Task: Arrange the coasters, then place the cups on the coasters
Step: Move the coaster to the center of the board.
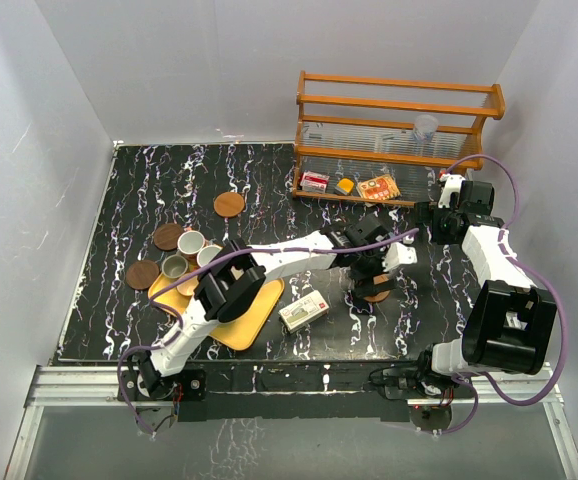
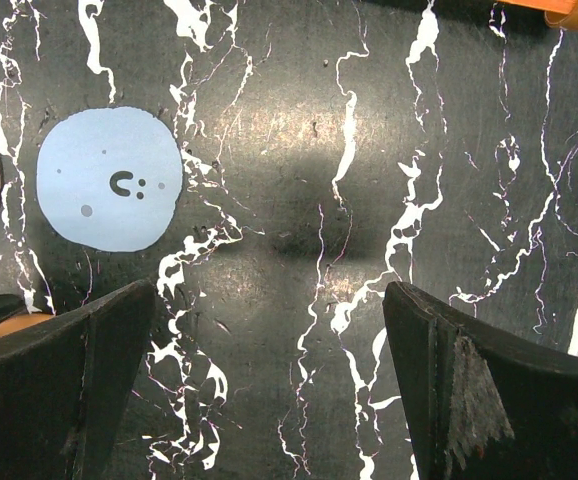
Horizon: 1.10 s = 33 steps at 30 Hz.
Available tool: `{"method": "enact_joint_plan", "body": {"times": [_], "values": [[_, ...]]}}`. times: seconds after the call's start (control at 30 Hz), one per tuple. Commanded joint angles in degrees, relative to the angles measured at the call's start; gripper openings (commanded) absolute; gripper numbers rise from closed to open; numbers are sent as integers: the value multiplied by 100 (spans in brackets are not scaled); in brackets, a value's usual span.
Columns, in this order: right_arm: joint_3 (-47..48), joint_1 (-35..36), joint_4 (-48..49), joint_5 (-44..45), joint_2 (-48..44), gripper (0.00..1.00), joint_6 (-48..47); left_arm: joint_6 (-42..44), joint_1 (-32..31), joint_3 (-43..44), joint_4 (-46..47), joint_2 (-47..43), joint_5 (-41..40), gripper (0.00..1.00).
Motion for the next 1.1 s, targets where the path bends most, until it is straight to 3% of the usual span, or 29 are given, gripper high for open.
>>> {"method": "enact_joint_plan", "body": {"times": [0.0, 0.3, 0.7, 1.07], "values": [[217, -32, 116, -53, -55, 98, 22, 300, -44, -586, -288, -636, -248, 92], [212, -32, 105, -100, -29, 98, 4, 374, -44, -1238, -163, -863, -346, 93], [204, -32, 94, -144, 15, 98, -13, -126, -21, -752, -417, -994, 56, 92], [193, -32, 86, -161, 37, 98, -20, -303, 96, -1008, -419, -1316, 290, 92]]}}
